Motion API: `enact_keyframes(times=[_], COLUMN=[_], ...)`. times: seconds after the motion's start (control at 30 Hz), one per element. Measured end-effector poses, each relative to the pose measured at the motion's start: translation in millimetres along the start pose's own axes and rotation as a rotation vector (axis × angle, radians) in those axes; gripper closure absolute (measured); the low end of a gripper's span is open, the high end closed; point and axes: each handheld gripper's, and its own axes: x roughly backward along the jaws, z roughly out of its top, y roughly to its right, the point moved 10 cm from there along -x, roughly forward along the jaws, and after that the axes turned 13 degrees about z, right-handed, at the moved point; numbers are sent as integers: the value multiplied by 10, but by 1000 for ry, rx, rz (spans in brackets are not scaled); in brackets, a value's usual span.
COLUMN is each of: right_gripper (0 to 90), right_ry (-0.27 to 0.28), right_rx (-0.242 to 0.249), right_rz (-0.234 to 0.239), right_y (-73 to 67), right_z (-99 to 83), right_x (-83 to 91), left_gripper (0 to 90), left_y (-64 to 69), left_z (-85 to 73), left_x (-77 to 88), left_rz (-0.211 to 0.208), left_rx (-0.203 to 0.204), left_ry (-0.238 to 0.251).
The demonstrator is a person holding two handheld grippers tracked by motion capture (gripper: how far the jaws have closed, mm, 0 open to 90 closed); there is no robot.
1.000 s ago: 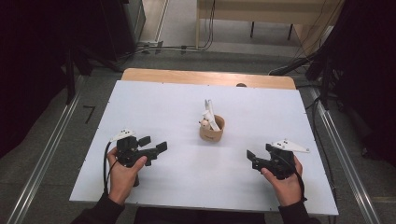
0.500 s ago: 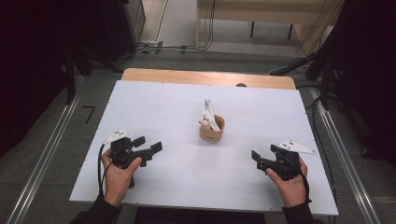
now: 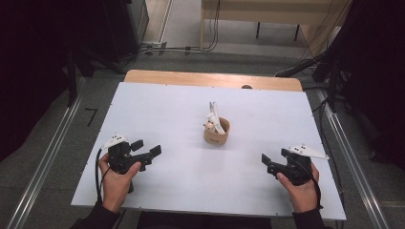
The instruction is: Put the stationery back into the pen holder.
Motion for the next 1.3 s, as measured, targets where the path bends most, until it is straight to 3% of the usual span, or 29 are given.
enact_keyframes(times=[0.2, 0.53, 0.8, 1.3], right_gripper=[180, 180, 180, 180], right_ry=[8, 10, 8, 9], right_rx=[-11, -23, -30, -42], right_rz=[-12, -29, -45, -66], right_y=[64, 136, 217, 322], right_z=[-12, -37, -68, -96], right_x=[55, 104, 142, 192], left_gripper=[126, 126, 126, 126], left_y=[-58, -122, -193, -372], left_z=[8, 17, 18, 17], left_x=[9, 23, 16, 13], left_rz=[15, 59, 84, 107], left_rx=[5, -34, -42, -1], left_ry=[2, 13, 12, 7])
